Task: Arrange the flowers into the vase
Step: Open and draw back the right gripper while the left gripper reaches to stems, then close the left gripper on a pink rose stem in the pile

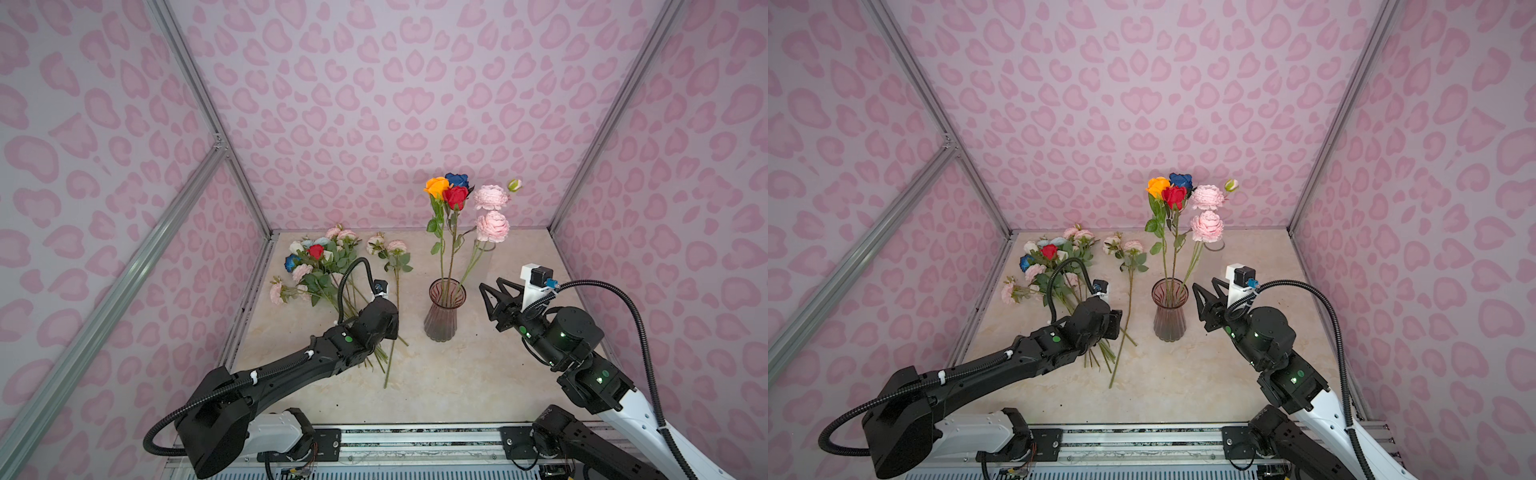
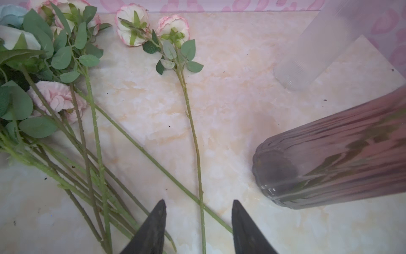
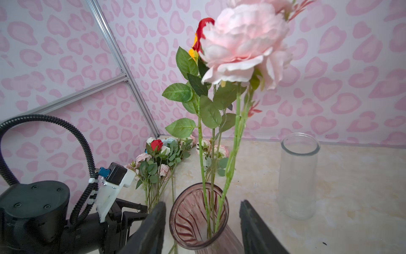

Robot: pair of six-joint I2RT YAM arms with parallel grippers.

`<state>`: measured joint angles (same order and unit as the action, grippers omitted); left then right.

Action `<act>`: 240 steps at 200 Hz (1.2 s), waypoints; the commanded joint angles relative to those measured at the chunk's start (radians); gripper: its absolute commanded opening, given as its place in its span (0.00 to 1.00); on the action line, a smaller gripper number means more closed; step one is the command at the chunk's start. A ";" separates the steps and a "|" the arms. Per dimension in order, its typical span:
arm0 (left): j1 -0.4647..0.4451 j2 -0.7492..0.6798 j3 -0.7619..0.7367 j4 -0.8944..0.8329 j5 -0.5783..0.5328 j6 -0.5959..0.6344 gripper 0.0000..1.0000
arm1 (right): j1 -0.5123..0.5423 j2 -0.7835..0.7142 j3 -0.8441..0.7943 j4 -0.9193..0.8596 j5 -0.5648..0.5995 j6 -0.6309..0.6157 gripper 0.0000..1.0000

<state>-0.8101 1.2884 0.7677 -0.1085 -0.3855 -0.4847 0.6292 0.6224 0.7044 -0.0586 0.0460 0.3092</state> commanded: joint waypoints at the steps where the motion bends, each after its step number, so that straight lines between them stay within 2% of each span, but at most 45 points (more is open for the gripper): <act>1: 0.054 0.007 0.020 -0.053 -0.026 -0.062 0.50 | 0.000 -0.032 -0.035 -0.038 0.046 0.019 0.53; 24: 0.170 0.060 0.068 -0.142 0.004 -0.121 0.48 | 0.001 -0.053 -0.072 -0.034 0.058 0.033 0.51; 39: 0.200 0.109 0.094 -0.148 0.040 -0.107 0.46 | 0.001 -0.063 -0.091 -0.025 0.068 0.040 0.51; 83: 0.187 0.294 0.214 -0.147 0.145 -0.043 0.42 | 0.000 -0.084 -0.116 -0.026 0.095 0.042 0.50; 117: 0.174 0.455 0.322 -0.151 0.201 -0.010 0.42 | 0.001 -0.096 -0.140 -0.025 0.105 0.049 0.50; 145: 0.152 0.570 0.401 -0.175 0.228 0.000 0.37 | 0.000 -0.102 -0.152 -0.025 0.108 0.053 0.50; 188: 0.123 0.607 0.395 -0.174 0.244 -0.010 0.37 | -0.003 -0.106 -0.164 -0.024 0.129 0.049 0.50; 212: 0.114 0.626 0.386 -0.181 0.235 -0.028 0.19 | -0.004 -0.100 -0.169 -0.006 0.129 0.053 0.50; 240: 0.109 0.586 0.347 -0.169 0.212 -0.045 0.18 | -0.006 -0.098 -0.169 0.000 0.130 0.059 0.49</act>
<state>-0.6983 1.8942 1.1286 -0.2535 -0.1600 -0.5049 0.6247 0.5262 0.5423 -0.0944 0.1642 0.3595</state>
